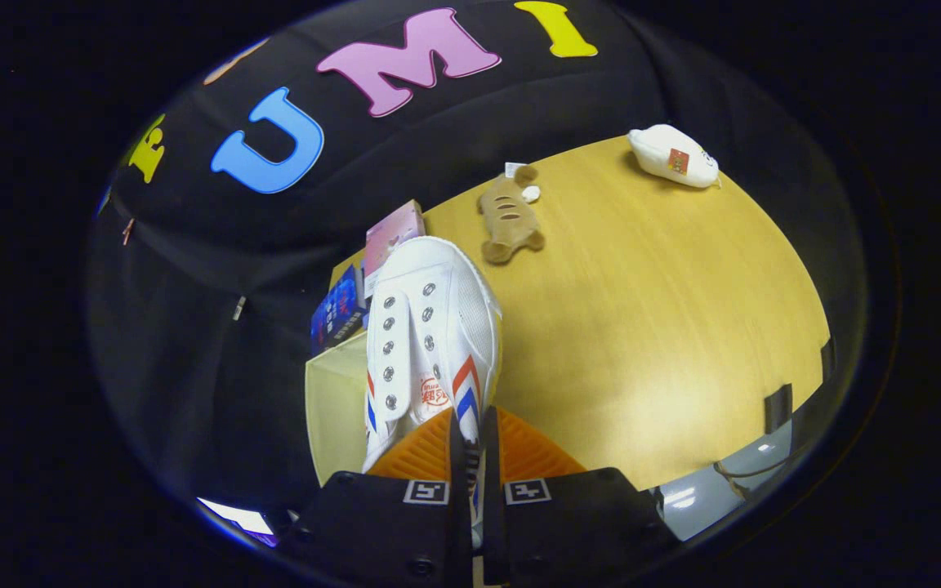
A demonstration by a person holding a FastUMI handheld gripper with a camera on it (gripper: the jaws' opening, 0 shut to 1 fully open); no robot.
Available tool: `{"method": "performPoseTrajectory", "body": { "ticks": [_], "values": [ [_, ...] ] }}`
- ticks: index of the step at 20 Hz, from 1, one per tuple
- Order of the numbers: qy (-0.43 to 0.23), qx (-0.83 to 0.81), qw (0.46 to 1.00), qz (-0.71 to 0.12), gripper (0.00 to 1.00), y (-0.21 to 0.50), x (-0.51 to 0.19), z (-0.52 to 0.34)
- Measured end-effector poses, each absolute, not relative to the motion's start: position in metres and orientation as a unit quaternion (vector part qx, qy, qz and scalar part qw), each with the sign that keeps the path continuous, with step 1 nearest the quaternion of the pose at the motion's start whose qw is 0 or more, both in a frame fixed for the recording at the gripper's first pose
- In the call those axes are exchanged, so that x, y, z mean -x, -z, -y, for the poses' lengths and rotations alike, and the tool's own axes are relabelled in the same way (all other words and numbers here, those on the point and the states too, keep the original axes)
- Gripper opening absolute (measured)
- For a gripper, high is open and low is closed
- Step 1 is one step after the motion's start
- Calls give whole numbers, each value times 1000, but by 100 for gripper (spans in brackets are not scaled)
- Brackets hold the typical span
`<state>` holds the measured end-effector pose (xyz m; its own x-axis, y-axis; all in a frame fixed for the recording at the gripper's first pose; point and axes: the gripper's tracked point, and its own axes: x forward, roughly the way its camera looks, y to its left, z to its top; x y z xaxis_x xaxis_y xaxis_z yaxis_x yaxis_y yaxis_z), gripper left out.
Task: Open the storage box then place both shoes into the box .Put the left shoe in first, then the right shoe, with the right side of both shoes facing outward in a uniform manner.
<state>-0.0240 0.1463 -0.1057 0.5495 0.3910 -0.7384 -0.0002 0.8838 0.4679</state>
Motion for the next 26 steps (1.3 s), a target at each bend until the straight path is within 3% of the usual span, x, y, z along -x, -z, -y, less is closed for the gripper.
{"method": "performPoseTrajectory", "body": {
  "ticks": [11, 23, 26],
  "values": [
    [-185, -177, 823, -507, 10, 132, 52, -305],
    [-149, -78, 821, -545, 10, 209, 48, -340],
    [-166, -89, 819, -542, 24, 207, 50, -354]
  ]
}}
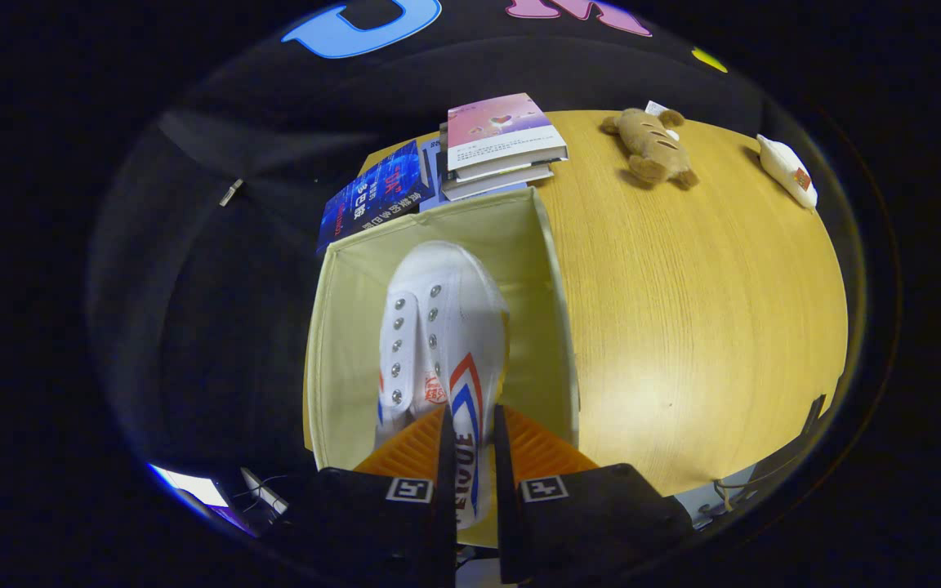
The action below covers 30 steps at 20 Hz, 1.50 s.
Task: Open the storage box then place both shoes into the box .Put the left shoe in first, then the right shoe, with the right side of both shoes facing outward in a uniform manner.
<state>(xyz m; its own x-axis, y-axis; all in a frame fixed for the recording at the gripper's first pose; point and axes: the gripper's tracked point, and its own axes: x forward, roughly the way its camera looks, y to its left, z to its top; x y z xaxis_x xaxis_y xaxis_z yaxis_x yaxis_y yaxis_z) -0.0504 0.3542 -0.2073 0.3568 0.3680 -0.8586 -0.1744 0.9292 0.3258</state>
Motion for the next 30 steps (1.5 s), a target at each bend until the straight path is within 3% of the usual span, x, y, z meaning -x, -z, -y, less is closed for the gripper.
{"method": "performPoseTrajectory", "body": {
  "ticks": [1, 2, 4, 5, 7, 9, 24, 28, 30],
  "values": [
    [-177, -100, 821, -534, 40, 199, 49, -363],
    [-183, -96, 824, -527, 40, 196, 47, -365],
    [-193, -72, 835, -510, 60, 182, 47, -361],
    [-202, -64, 840, -499, 88, 171, 48, -360],
    [-213, -50, 854, -472, 90, 152, 51, -352],
    [-219, -44, 870, -440, 99, 132, 49, -339],
    [-258, 13, 953, -156, 99, -43, 47, -149],
    [-247, -14, 968, -54, 99, -98, 40, -94],
    [-210, 14, 978, -14, 99, -116, 33, -55]
  ]
}}
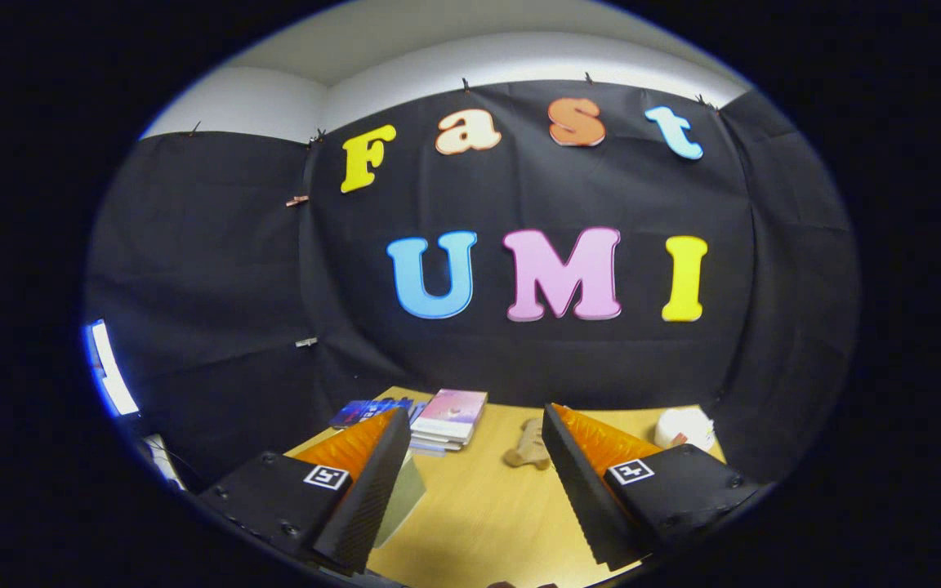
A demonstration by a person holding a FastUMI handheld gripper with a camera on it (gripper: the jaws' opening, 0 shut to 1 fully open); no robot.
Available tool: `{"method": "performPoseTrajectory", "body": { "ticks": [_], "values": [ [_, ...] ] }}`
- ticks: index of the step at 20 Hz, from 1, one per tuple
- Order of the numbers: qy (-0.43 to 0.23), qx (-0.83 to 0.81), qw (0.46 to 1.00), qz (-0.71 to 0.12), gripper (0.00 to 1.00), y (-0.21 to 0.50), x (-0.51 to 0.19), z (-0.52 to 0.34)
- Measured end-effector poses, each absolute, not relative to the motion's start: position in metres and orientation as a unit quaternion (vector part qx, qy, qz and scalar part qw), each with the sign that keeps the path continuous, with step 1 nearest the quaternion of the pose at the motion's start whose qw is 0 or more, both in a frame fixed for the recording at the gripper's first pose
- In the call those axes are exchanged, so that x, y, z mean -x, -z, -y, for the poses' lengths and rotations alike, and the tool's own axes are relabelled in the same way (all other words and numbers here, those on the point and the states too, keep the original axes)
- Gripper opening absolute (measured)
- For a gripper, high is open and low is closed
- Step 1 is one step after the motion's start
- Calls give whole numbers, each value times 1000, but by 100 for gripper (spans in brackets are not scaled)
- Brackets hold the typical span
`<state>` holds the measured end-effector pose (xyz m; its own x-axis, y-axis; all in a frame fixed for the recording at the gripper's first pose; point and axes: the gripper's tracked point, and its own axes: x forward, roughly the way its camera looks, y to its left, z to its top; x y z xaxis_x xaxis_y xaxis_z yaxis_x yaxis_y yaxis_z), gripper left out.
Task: Open the storage box then place both shoes into the box .Put the left shoe in first, then the right shoe, with the right side of both shoes facing outward in a uniform manner.
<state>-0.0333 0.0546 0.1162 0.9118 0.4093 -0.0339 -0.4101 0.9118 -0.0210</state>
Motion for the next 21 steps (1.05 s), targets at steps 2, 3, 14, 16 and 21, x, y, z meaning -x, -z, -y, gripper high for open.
{"method": "performPoseTrajectory", "body": {
  "ticks": [2, 3, 14, 16, 21],
  "values": [
    [-168, 16, 986, -4, 99, -116, 26, -21],
    [-149, 9, 989, -6, 100, -115, 25, -11],
    [-66, -97, 992, 46, 99, -105, 14, 26],
    [-54, -101, 992, 47, 99, -107, 12, 28],
    [-32, -89, 994, 54, 98, -106, 17, 34]
  ]
}}
